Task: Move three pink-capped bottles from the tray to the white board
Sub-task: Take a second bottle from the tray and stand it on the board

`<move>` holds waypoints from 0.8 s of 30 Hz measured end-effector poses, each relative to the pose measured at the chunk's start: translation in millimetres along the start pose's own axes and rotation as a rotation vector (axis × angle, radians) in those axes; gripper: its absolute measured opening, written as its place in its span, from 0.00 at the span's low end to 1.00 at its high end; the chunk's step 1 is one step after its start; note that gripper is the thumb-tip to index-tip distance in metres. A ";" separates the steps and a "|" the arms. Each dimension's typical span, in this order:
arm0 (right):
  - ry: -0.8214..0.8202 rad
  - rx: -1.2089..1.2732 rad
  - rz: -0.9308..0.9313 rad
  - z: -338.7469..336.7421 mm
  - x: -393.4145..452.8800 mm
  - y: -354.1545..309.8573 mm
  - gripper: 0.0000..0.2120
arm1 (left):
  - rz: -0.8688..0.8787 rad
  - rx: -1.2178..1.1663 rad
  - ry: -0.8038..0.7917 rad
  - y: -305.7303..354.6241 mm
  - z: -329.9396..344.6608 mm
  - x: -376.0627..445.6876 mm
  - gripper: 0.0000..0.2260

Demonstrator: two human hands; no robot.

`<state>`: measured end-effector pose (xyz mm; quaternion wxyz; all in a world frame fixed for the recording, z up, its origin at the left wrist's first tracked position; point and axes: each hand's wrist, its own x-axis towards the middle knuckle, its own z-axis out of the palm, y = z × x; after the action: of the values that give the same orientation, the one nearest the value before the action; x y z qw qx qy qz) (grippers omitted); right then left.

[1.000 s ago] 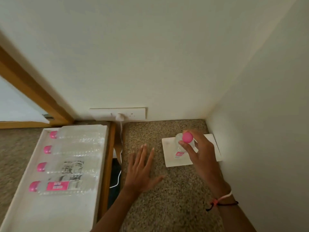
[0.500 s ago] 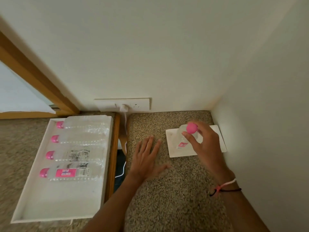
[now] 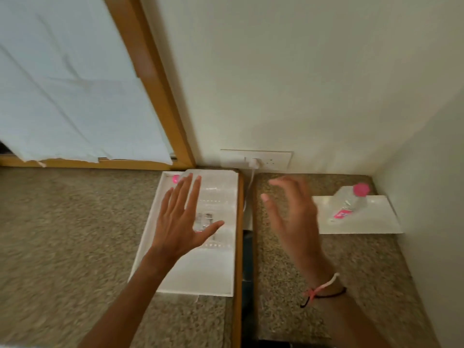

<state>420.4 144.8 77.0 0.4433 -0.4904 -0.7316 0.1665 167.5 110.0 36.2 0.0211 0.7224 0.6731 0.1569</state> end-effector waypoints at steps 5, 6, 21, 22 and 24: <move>-0.405 0.089 -0.065 102.8 -33.3 -64.0 0.10 | -0.138 0.046 -0.092 -93.6 -11.1 -59.9 0.49; -0.451 0.056 -0.079 126.0 -37.6 -73.4 0.12 | -0.165 0.047 -0.121 -109.3 -9.0 -71.3 0.49; -0.415 -0.333 -0.098 175.6 -29.3 -114.9 0.22 | -0.084 -0.059 -0.250 -207.3 35.5 -121.9 0.38; -0.383 -0.292 -0.058 158.4 -27.8 -116.0 0.22 | -0.082 -0.059 -0.243 -209.3 38.5 -123.3 0.37; -0.356 -0.261 0.025 127.8 -26.7 -113.4 0.22 | -0.076 -0.058 -0.237 -211.3 42.8 -123.7 0.36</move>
<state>255.3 93.6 70.4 0.2378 -0.5156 -0.8075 0.1599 -31.2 16.3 -80.1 0.1274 0.7089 0.6880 0.0890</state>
